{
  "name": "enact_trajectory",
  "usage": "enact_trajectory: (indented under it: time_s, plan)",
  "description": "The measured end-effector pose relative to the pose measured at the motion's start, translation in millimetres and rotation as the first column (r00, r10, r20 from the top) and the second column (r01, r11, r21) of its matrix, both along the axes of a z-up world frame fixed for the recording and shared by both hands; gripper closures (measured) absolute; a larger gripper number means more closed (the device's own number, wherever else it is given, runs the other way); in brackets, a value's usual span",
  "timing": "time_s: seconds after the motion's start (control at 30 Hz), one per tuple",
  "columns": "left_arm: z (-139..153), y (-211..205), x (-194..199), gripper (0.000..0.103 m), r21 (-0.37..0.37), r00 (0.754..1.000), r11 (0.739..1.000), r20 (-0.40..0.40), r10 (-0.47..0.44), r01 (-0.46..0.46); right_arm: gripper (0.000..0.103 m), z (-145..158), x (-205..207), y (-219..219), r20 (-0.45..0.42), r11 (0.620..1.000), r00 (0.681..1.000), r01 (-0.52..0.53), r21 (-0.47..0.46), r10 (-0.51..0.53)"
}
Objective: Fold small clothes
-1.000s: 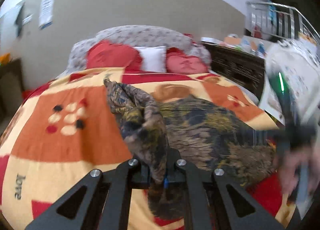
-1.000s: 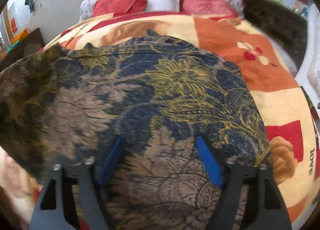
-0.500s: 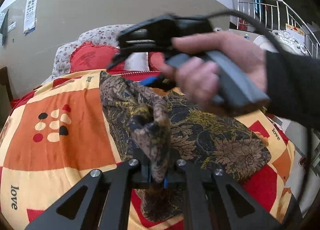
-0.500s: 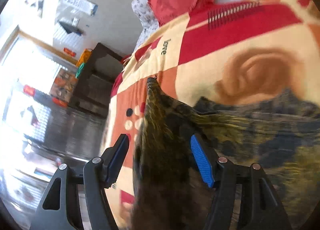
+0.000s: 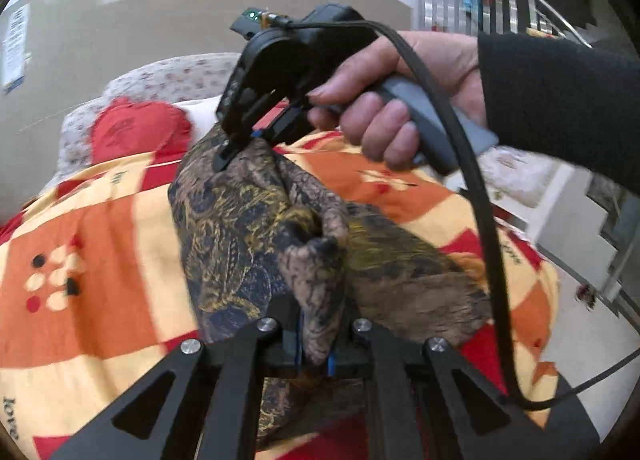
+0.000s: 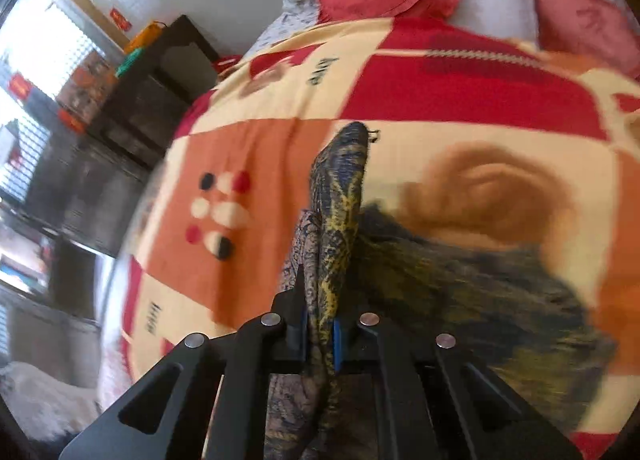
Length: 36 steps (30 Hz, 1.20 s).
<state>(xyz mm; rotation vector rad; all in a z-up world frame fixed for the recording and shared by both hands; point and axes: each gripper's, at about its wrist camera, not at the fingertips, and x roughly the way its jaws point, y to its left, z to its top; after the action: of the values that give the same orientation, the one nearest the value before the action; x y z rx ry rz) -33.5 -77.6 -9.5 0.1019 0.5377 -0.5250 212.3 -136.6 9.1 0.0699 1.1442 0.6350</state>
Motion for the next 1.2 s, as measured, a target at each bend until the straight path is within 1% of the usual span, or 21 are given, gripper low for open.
enact_trajectory:
  time_s: [0.1,0.13,0.23,0.37,0.5,0.53,0.57,0.6,0.63,0.7,0.77,0.87,0.9,0.97,1.0,1.03,1.07,1.1,1.13,1.17,1.2]
  plan:
    - [-0.8,-35.2,-5.5,0.096,-0.004,0.997,0.997,-0.016,-0.078,0.078,0.096,3.4,-5.0,-55.2,-0.005,0.998,0.999,0.033,-0.062,-0.034]
    - [-1.3,-47.1,-6.7,0.096,-0.004,0.994,0.995,-0.023,-0.102,0.102,0.096,1.0,-7.6,-77.4,-0.016,0.995,0.999,0.048,-0.087,-0.050]
    - [-2.9,-78.1,-11.0,0.096,0.001,0.987,0.988,-0.032,-0.156,0.156,0.096,-9.5,-11.0,-118.4,-0.040,0.986,0.995,0.088,-0.139,-0.095]
    - [-9.5,-114.0,-11.1,0.096,0.010,0.980,0.981,-0.062,-0.190,0.191,0.096,-29.3,-13.5,-161.8,-0.066,0.978,0.984,0.155,-0.138,-0.165]
    - [-33.7,-148.7,-2.1,0.095,0.058,0.970,0.976,-0.136,-0.202,0.212,0.096,-57.5,-10.8,-185.1,-0.086,0.966,0.972,0.203,-0.163,-0.218]
    - [-42.3,-157.6,0.6,0.095,0.069,0.963,0.973,-0.169,-0.208,0.222,0.095,-66.5,-9.5,-190.1,-0.092,0.958,0.966,0.225,-0.176,-0.243]
    - [-53.5,-166.1,3.5,0.092,0.083,0.952,0.969,-0.224,-0.208,0.231,0.093,-76.9,-9.5,-196.5,-0.103,0.949,0.956,0.251,-0.192,-0.274]
    - [-57.9,-167.8,4.1,0.085,0.085,0.946,0.968,-0.248,-0.209,0.236,0.086,-86.2,-9.8,-203.2,-0.113,0.940,0.947,0.273,-0.207,-0.300]
    - [-61.4,-168.7,-0.1,0.082,0.076,0.937,0.964,-0.268,-0.226,0.254,0.079,-94.9,-11.4,-211.0,-0.124,0.929,0.936,0.300,-0.217,-0.331]
    - [-57.9,-163.9,-13.1,0.070,0.066,0.933,0.957,-0.253,-0.257,0.282,0.077,-97.0,-19.3,-229.1,-0.119,0.916,0.914,0.368,-0.158,-0.388]
    - [-51.4,-152.8,-22.5,0.067,0.053,0.928,0.953,-0.249,-0.276,0.297,0.077,-84.0,-35.8,-253.5,-0.088,0.889,0.885,0.454,-0.058,-0.457]
    - [-27.7,-114.0,-34.3,0.065,0.015,0.952,0.967,-0.180,-0.246,0.253,0.077,-60.2,-74.2,-283.8,-0.043,0.844,0.846,0.532,0.064,-0.531]
    - [-18.8,-101.9,-34.5,0.060,0.002,0.964,0.976,-0.153,-0.217,0.219,0.077,-51.9,-89.0,-284.9,-0.008,0.845,0.848,0.529,0.072,-0.530]
    - [-6.7,-77.3,-24.9,0.055,-0.032,0.986,0.991,-0.110,-0.129,0.126,0.077,-34.7,-127.0,-272.8,0.108,0.877,0.871,0.477,0.055,-0.480]
    - [-4.4,-69.3,-20.1,0.055,-0.041,0.989,0.995,-0.112,-0.097,0.093,0.077,-29.7,-145.1,-263.7,0.158,0.891,0.878,0.451,0.049,-0.453]
    - [-6.5,-63.6,-8.1,0.055,-0.043,0.990,0.998,-0.136,-0.047,0.041,0.077,-27.0,-161.5,-254.2,0.196,0.903,0.883,0.426,0.049,-0.427]
    - [-11.8,-61.2,1.4,0.065,-0.032,0.986,0.999,-0.164,-0.012,0.007,0.077,-26.7,-175.7,-238.8,0.224,0.916,0.890,0.398,0.045,-0.398]
    - [-28.0,-60.6,16.4,0.086,0.000,0.972,1.000,-0.233,0.026,-0.027,0.080,-28.7,-185.5,-230.0,0.246,0.922,0.892,0.385,0.031,-0.380]
    - [-43.4,-57.8,25.6,0.094,0.026,0.954,0.998,-0.296,0.057,-0.051,0.081,-34.7,-199.2,-217.0,0.279,0.925,0.887,0.381,0.003,-0.367]
    - [-58.6,-55.0,29.9,0.097,0.036,0.937,0.997,-0.340,0.078,-0.070,0.082,-41.3,-207.4,-204.5,0.290,0.927,0.888,0.376,-0.013,-0.356]
    - [-67.5,-49.7,29.1,0.097,0.021,0.933,0.997,-0.353,0.072,-0.069,0.084,-53.1,-214.7,-192.3,0.282,0.932,0.898,0.361,-0.030,-0.339]
